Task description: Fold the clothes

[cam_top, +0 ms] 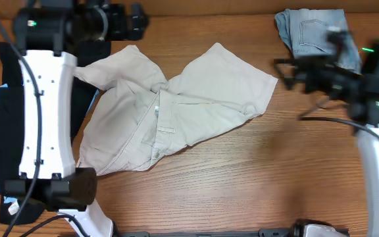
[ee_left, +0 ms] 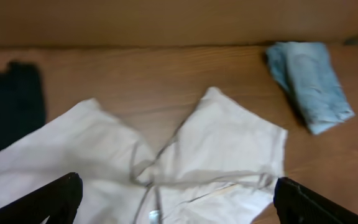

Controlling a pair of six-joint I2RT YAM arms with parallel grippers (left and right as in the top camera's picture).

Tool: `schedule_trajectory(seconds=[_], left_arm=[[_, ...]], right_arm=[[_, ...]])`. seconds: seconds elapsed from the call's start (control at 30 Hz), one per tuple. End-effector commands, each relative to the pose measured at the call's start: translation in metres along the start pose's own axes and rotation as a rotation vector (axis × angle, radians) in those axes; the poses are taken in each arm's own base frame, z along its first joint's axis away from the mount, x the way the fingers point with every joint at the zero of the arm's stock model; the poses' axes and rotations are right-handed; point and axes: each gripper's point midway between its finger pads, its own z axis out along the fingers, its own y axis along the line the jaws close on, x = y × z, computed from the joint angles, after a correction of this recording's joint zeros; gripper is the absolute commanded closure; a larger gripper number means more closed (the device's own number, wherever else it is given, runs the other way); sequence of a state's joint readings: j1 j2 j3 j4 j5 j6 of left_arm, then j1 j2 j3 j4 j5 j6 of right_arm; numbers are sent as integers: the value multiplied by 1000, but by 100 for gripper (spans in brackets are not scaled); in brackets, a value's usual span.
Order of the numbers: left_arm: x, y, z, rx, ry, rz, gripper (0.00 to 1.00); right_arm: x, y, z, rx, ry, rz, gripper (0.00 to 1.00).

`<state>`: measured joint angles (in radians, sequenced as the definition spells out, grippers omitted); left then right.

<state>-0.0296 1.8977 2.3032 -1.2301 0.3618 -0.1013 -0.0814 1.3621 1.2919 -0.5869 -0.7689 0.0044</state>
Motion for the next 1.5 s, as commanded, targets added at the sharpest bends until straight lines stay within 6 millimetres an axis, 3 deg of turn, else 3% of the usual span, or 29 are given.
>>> schedule_trajectory(seconds=[0.0,0.17,0.33,0.43,0.63,0.8,0.87,1.0,1.03,1.2,1.33,1.47], left_arm=[[2,40,-3,-60,9,-49,0],[6,59,-10,-92,22,-69,0],[13,69,-11,-156,50,-72,0],[19,79,-13,-213,69,-78,0],[22,90,-16,-276,82,-80,0],[23,92,-16,-289,83,-79,0],[23,93,-16,-296,85,-80,0],[28,96,-11,-296,102,-85,0],[29,96,-10,-296,107,-86,0],[30,98,-7,-298,111,-76,0],[27,97,-7,-294,96,-73,0],[27,97,-6,-291,96,-73,0]], right_arm=[[7,24,60,20,48,-80,1],[51,56,152,-44,137,-138,1],[121,52,223,-42,289,-121,1],[154,40,249,-17,390,-98,4],[179,24,271,-4,441,-83,4],[190,18,278,0,458,-78,9],[191,18,278,0,460,-77,22],[200,25,270,-31,512,-47,62],[204,28,266,-43,534,-34,66],[211,42,238,-66,629,16,66],[206,51,213,-53,671,16,93],[186,62,175,-34,682,39,96]])
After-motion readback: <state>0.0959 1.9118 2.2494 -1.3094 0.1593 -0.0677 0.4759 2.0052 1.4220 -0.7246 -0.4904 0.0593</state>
